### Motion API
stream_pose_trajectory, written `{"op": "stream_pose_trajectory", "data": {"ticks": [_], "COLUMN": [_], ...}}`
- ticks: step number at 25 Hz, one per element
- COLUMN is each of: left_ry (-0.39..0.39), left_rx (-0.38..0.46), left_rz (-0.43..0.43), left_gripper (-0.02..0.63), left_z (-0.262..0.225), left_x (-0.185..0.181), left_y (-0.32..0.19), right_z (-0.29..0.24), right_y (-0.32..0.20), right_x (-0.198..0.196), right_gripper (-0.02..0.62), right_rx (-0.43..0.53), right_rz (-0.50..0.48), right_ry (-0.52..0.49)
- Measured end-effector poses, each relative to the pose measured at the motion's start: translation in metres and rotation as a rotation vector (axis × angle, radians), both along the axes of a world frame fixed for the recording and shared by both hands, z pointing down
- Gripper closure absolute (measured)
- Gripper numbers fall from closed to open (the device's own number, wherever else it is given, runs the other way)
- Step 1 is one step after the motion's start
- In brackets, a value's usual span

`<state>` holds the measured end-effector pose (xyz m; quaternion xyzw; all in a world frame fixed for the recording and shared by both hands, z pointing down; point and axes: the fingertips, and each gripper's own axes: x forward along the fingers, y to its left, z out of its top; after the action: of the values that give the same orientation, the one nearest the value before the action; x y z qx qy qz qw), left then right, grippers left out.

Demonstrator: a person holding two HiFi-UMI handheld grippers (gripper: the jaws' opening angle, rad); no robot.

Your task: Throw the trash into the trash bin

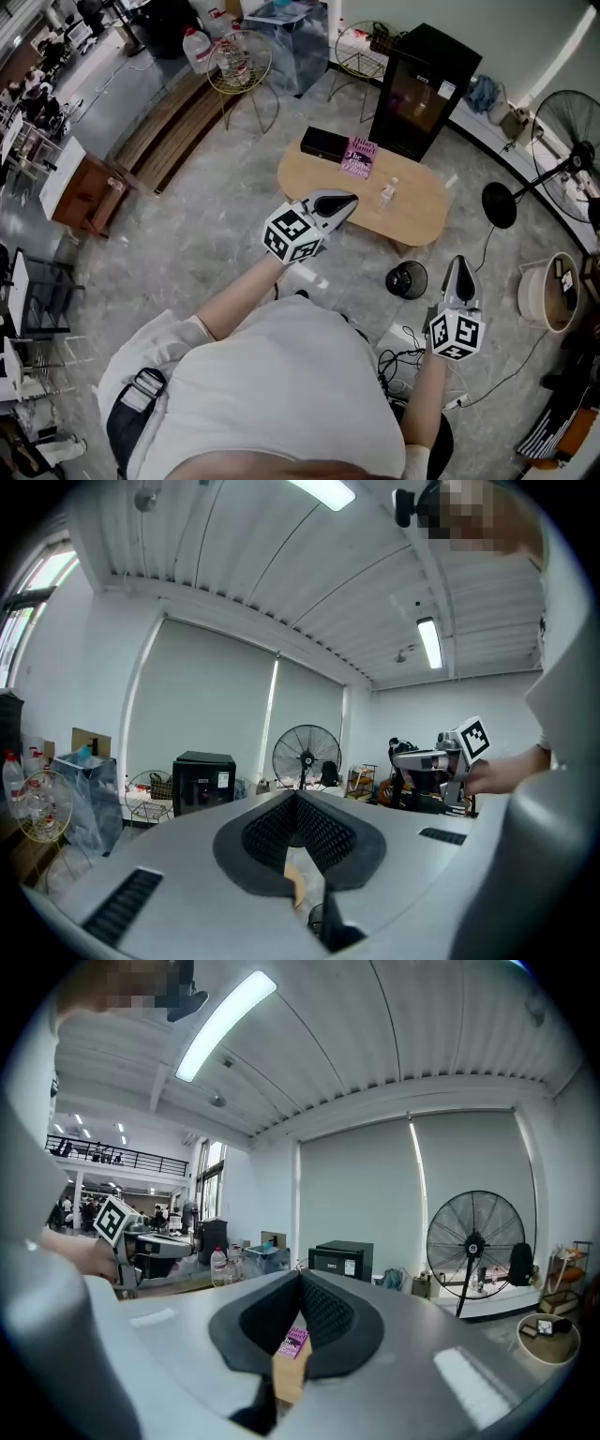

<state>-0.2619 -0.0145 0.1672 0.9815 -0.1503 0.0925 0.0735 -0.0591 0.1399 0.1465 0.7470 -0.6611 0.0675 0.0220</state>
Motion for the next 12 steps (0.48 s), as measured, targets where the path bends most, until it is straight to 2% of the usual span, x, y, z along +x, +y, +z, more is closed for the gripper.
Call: {"op": "stream_pose_trajectory", "data": {"ticks": [12], "left_ry": [-0.008], "left_rx": [-0.003], "left_rz": [-0.026], "left_gripper": [0.6], "left_z": [0.004], "left_x": [0.007], "left_y": [0.024], "right_z": [0.007], "right_y": [0.019], "right_x": [0.007], "right_gripper": [0.584], "right_rx": [-0.003], "right_rz": [-0.027], "right_ry": [0.0]}}
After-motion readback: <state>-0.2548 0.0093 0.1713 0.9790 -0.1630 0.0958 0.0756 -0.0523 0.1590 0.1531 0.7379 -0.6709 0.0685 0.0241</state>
